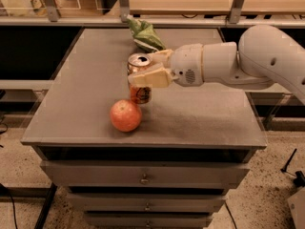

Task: Move orange can near apple

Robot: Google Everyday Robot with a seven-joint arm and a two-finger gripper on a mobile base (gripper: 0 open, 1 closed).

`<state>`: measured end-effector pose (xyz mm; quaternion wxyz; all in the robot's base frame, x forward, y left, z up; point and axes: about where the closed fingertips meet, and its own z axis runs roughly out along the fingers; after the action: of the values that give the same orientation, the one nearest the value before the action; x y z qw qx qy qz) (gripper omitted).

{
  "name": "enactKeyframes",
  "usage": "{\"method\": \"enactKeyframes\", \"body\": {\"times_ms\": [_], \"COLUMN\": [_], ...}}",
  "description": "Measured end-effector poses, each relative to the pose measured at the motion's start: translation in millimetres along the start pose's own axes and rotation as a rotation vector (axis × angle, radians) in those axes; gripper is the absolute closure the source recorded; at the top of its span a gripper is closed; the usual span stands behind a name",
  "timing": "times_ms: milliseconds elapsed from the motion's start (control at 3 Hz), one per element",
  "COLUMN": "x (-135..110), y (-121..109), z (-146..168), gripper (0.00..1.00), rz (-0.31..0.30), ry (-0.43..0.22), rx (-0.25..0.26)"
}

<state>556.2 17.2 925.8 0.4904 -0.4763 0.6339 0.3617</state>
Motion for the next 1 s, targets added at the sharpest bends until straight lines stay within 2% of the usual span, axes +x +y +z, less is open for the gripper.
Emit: {"method": "enactKeyframes", "body": {"times_ms": [333, 667, 1000], "x": [-6.2, -8.5, 10.7], "y": [37.0, 61.5, 53.2], "z": [-30.8, -53.2, -52.0], "gripper": [0.15, 0.0, 0.0], "rz": [-0.002, -0.001, 0.025], "ry": [-0.009, -0.016, -0.001], "rx": [0.008, 0.029, 0.076]}}
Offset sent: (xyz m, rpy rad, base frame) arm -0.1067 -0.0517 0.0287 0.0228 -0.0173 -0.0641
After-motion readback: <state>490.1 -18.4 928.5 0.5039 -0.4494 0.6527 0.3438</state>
